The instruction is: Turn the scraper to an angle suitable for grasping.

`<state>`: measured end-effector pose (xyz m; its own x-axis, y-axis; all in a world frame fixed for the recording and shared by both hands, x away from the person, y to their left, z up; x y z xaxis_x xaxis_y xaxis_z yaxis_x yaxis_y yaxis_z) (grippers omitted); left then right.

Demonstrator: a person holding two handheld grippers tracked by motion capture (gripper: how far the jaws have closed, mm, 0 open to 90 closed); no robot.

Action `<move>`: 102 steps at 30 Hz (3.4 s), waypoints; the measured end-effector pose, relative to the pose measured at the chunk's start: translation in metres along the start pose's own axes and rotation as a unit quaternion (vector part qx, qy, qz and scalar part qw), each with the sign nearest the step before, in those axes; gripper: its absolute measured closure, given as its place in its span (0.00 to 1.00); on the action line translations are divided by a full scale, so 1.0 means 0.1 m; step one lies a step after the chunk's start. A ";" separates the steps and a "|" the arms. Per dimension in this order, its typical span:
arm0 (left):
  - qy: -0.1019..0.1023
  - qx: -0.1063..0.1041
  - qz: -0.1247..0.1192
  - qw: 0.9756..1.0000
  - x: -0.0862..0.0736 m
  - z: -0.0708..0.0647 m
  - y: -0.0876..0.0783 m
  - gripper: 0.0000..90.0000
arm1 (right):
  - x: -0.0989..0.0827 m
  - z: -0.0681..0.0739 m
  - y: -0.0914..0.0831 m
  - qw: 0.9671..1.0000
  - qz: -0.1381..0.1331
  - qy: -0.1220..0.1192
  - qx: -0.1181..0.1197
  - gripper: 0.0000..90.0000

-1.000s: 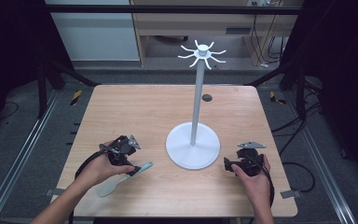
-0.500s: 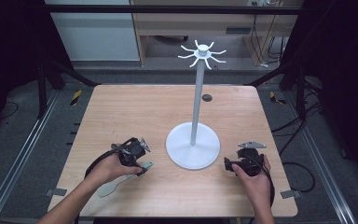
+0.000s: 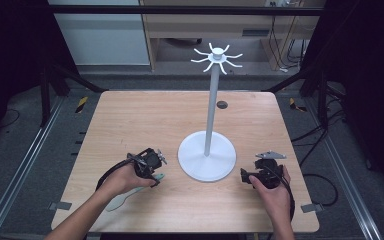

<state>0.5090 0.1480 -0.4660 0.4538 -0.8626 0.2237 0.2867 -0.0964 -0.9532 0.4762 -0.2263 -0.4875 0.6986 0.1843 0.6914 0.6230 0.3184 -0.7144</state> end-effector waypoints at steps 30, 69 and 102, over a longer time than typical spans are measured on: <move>0.006 -0.009 0.027 1.000 0.03 0.02 0.07 0.79 | 0.00 0.00 0.00 1.000 0.001 0.003 0.002 0.09; -0.047 0.026 -0.188 0.981 -0.36 0.15 -0.89 0.82 | 0.00 0.01 0.05 1.000 0.009 -0.011 -0.005 0.09; -0.083 0.046 -0.312 0.945 -0.43 0.28 -1.44 0.82 | -0.01 0.01 0.07 1.000 0.017 -0.006 -0.008 0.09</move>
<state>0.4716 0.2127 -0.3324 0.2965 -0.5618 0.7723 0.6115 -0.5095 -0.6054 0.4794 -0.2233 -0.4934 0.7148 0.2053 0.6685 0.6056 0.2964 -0.7385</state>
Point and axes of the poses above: each handheld gripper's, and its own axes: y roughly forward along the jaws, x roughly out of its top, z roughly to its left, the point moved 1 cm from there along y, roughly forward along the jaws, and after that the axes turned 9 degrees about x, right-handed, at the moved point
